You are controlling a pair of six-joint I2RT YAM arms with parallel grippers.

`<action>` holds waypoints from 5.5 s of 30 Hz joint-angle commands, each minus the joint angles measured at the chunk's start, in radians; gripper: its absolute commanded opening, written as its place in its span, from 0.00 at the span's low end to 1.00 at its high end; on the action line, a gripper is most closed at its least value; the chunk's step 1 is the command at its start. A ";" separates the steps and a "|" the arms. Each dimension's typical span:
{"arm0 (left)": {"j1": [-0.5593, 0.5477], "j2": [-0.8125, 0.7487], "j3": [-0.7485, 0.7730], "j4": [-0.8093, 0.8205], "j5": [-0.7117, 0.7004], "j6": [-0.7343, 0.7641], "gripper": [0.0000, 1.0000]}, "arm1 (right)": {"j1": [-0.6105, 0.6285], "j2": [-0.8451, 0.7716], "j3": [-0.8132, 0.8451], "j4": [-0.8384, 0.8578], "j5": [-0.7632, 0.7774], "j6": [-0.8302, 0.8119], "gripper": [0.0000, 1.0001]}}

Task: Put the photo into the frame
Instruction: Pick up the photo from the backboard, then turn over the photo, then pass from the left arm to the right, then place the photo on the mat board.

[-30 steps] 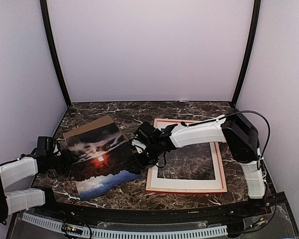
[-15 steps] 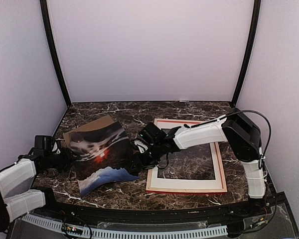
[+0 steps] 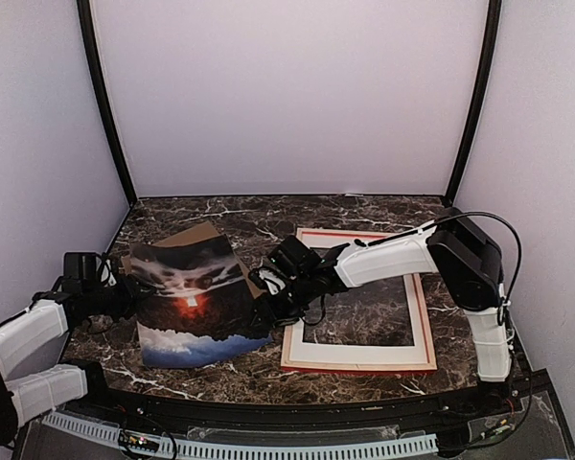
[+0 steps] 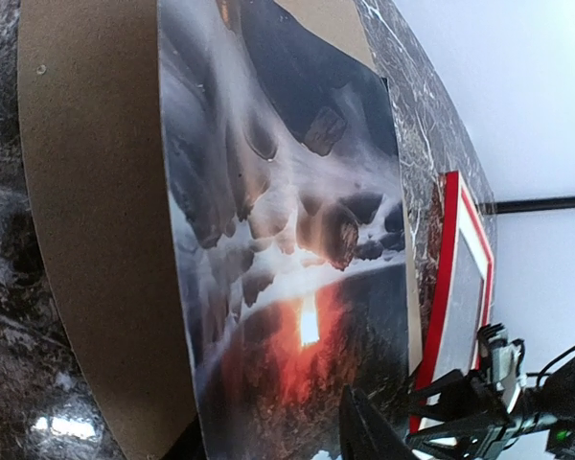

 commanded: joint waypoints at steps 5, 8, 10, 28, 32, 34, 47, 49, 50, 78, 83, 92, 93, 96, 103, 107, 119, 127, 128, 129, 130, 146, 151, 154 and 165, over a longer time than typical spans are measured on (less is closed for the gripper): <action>-0.002 0.011 0.096 -0.060 -0.011 0.089 0.09 | -0.010 -0.022 -0.030 -0.063 0.021 -0.029 0.56; -0.002 0.006 0.165 -0.107 -0.017 0.117 0.00 | -0.019 -0.055 -0.017 -0.094 0.053 -0.060 0.59; -0.003 0.007 0.219 -0.159 -0.013 0.137 0.00 | -0.025 -0.082 -0.001 -0.122 0.083 -0.086 0.60; -0.126 0.260 1.081 -0.709 -0.303 0.469 0.00 | -0.121 -0.300 0.095 -0.267 0.229 -0.176 0.68; -0.221 0.396 1.273 -0.817 -0.381 0.510 0.00 | -0.152 -0.329 0.074 -0.255 0.218 -0.163 0.68; -0.292 0.463 1.338 -0.852 -0.428 0.514 0.00 | -0.168 -0.340 0.065 -0.251 0.215 -0.157 0.68; -0.660 0.765 1.220 -0.459 -0.272 0.286 0.00 | -0.337 -0.491 -0.108 -0.147 0.117 -0.054 0.70; -0.703 0.808 1.167 -0.348 -0.231 0.220 0.00 | -0.362 -0.511 -0.143 -0.115 0.097 -0.030 0.72; -0.717 0.839 1.145 -0.314 -0.225 0.203 0.00 | -0.372 -0.519 -0.155 -0.105 0.095 -0.020 0.73; -0.973 1.158 1.057 0.236 -0.192 -0.135 0.19 | -0.415 -0.411 -0.308 0.113 0.099 0.170 0.77; -0.981 1.168 1.048 0.262 -0.183 -0.145 0.21 | -0.419 -0.379 -0.323 0.122 0.102 0.171 0.71; -0.992 1.197 1.042 0.287 -0.163 -0.167 0.21 | -0.428 -0.343 -0.363 0.175 0.093 0.188 0.39; -0.995 1.199 1.046 0.285 -0.164 -0.165 0.21 | -0.428 -0.344 -0.361 0.173 0.097 0.186 0.36; -0.999 1.211 1.053 0.280 -0.164 -0.161 0.25 | -0.431 -0.344 -0.359 0.159 0.110 0.172 0.28; -1.000 1.214 1.058 0.286 -0.140 -0.143 0.41 | -0.459 -0.347 -0.375 0.146 0.120 0.142 0.09; -1.000 1.208 1.069 0.276 -0.103 -0.103 0.49 | -0.488 -0.353 -0.386 0.133 0.103 0.116 0.00; -1.000 1.038 1.048 0.141 -0.210 0.150 0.70 | -0.642 -0.468 -0.358 -0.227 0.078 -0.237 0.00; -0.983 0.982 1.086 0.005 -0.327 0.272 0.72 | -0.756 -0.545 -0.357 -0.423 0.126 -0.430 0.00; -0.980 0.978 1.086 -0.001 -0.331 0.274 0.73 | -0.763 -0.546 -0.352 -0.437 0.142 -0.448 0.00; -0.975 0.976 1.086 -0.009 -0.338 0.278 0.73 | -0.769 -0.545 -0.346 -0.449 0.157 -0.460 0.00; -0.973 0.972 1.085 -0.011 -0.341 0.280 0.73 | -0.775 -0.543 -0.339 -0.457 0.166 -0.467 0.00; -0.955 0.953 1.084 -0.065 -0.384 0.295 0.73 | -0.822 -0.432 -0.215 -0.431 0.147 -0.509 0.00; -0.953 0.955 1.078 -0.070 -0.392 0.291 0.74 | -0.834 -0.424 -0.210 -0.393 0.104 -0.487 0.00; -0.950 0.959 1.077 -0.073 -0.391 0.291 0.73 | -0.846 -0.416 -0.208 -0.374 0.082 -0.469 0.00; -0.938 0.959 1.083 -0.103 -0.407 0.287 0.74 | -0.860 -0.375 -0.225 -0.331 0.062 -0.430 0.00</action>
